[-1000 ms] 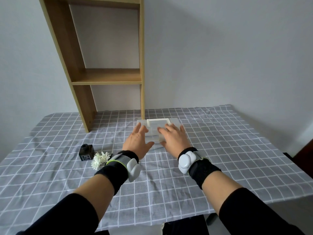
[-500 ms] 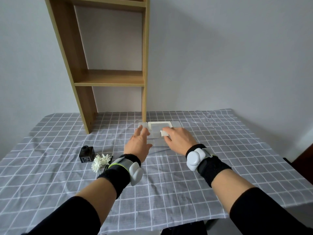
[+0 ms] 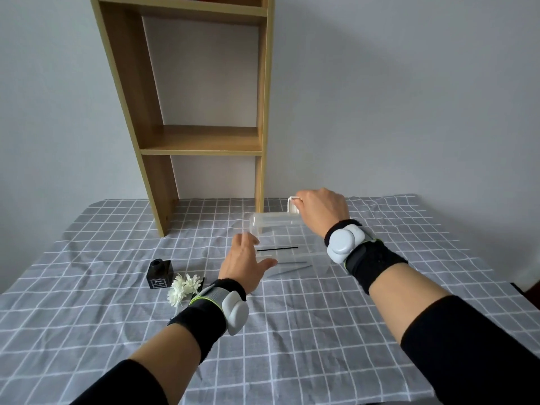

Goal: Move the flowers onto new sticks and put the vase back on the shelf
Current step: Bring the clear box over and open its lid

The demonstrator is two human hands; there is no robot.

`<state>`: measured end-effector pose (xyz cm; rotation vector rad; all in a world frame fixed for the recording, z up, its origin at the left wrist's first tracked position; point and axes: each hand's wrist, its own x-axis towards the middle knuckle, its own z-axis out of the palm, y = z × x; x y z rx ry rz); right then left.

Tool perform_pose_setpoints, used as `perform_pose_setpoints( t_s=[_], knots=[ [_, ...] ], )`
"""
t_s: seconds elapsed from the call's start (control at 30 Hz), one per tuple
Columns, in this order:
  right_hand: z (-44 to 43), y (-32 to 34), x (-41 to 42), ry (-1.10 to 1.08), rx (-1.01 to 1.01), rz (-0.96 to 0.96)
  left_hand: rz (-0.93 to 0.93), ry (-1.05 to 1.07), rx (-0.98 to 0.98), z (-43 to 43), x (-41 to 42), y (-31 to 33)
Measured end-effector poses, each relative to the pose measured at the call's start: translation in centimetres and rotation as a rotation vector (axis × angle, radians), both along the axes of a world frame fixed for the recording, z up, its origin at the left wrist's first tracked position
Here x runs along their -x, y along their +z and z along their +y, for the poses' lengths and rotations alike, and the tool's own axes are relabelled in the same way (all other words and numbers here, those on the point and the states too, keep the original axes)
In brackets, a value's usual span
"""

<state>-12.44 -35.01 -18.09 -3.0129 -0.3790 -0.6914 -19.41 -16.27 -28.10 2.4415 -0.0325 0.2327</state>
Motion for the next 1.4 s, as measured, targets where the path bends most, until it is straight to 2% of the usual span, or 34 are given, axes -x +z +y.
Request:
perform_pose_setpoints(
  t_s=[0.27,0.33,0.47,0.63,0.8,0.9,1.0,1.1,1.3,1.4],
  knots=[
    [1.3,1.1,-1.9,-0.076,-0.036,-0.057,0.0,-0.08,-0.086,0.9,-0.8,-0.4],
    [1.3,1.0,-2.0,-0.039,-0.071,-0.081,0.005,-0.087,-0.091,0.9,-0.9,-0.4],
    [0.7,0.3,-1.9,0.101,-0.107,0.023,0.006,-0.096,-0.11,0.9,-1.2,-0.3],
    [-0.3,-1.2,-1.4,0.098,-0.113,0.022,-0.003,-0.094,-0.122,0.9,-1.5,-0.3],
    [-1.3,-2.7,-1.6,0.085,-0.111,0.292,0.001,-0.104,-0.119,0.9,-2.1,-0.4],
    [-1.4,-3.4,-2.0,0.089,-0.076,0.474,0.086,-0.103,-0.124,0.7,-2.7,-0.6],
    [-0.9,-4.4,-2.9,0.124,0.004,0.622,0.199,-0.102,-0.154,0.4,-3.7,-0.9],
    [-0.1,-5.5,-3.9,0.163,0.135,0.758,0.238,-0.103,-0.133,0.1,-4.5,-1.5],
    [0.9,-7.5,-6.1,0.195,0.26,0.827,0.229,-0.115,-0.108,0.2,-5.1,-1.9],
    [1.2,-8.0,-6.7,0.188,0.291,0.791,0.209,-0.109,-0.103,0.0,-5.2,-1.9]
  ],
)
